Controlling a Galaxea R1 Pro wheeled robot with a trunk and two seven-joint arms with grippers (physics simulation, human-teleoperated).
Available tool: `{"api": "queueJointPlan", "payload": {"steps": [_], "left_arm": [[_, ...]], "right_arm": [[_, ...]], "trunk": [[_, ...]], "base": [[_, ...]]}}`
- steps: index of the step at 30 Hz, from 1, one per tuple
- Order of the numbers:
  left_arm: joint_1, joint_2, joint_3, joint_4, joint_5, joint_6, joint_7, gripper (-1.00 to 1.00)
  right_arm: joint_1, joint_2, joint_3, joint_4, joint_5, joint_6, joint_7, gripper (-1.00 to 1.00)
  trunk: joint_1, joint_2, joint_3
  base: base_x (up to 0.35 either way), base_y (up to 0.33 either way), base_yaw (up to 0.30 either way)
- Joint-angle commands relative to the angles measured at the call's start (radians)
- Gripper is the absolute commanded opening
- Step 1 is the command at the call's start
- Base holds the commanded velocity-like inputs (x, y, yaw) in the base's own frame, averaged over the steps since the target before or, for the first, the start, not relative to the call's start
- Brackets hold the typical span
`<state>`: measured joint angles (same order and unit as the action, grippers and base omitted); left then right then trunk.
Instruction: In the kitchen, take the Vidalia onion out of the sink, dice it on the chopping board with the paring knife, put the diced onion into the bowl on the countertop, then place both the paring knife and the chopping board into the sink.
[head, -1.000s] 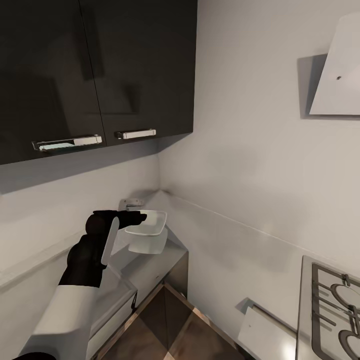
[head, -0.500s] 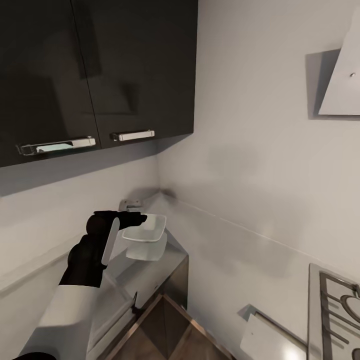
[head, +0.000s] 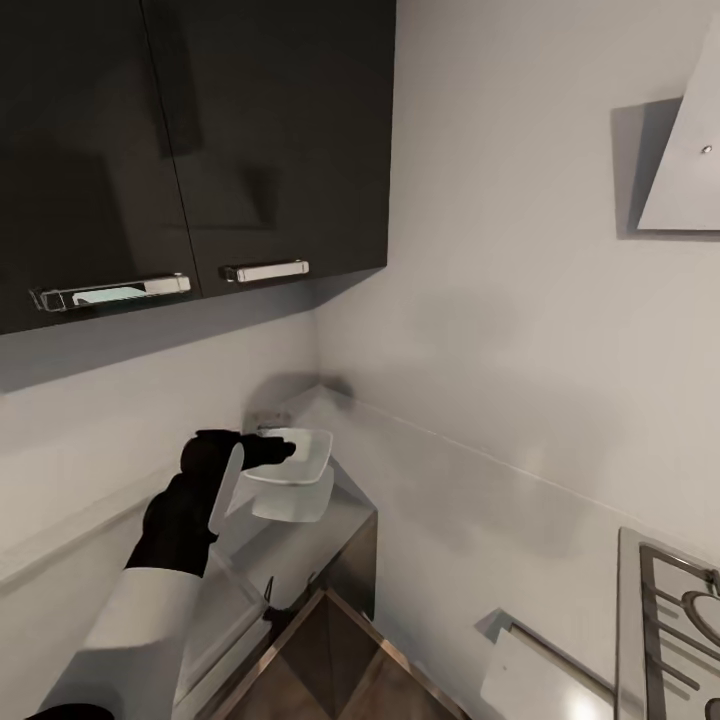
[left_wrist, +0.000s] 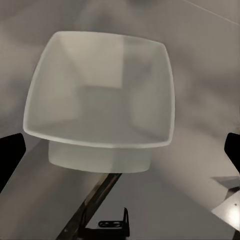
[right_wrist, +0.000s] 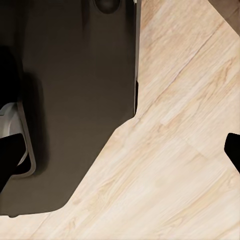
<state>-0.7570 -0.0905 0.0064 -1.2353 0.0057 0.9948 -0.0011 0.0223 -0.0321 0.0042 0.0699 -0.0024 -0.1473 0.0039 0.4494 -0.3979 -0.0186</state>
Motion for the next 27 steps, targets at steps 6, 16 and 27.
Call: {"api": "queueJointPlan", "payload": {"steps": [6,16,27], "left_arm": [[-0.003,0.001,0.002,0.041,0.0,-0.001,0.003,1.0],[-0.085,0.052,0.008,0.102,0.0,-0.002,0.009,1.0],[-0.299,0.104,0.044,0.382,0.001,-0.004,0.009,1.0]], "right_arm": [[-0.001,0.0,0.0,0.002,-0.001,-0.006,0.0,1.0],[-0.001,0.0,0.0,0.002,0.0,-0.006,0.001,1.0],[-0.001,0.0,0.0,0.002,-0.001,-0.006,0.001,1.0]], "trunk": [[0.001,-0.002,-0.002],[0.001,-0.002,-0.002],[0.001,-0.002,-0.002]], "base": [[0.0,0.0,0.0],[0.0,0.0,0.0],[0.0,0.0,0.0]]}}
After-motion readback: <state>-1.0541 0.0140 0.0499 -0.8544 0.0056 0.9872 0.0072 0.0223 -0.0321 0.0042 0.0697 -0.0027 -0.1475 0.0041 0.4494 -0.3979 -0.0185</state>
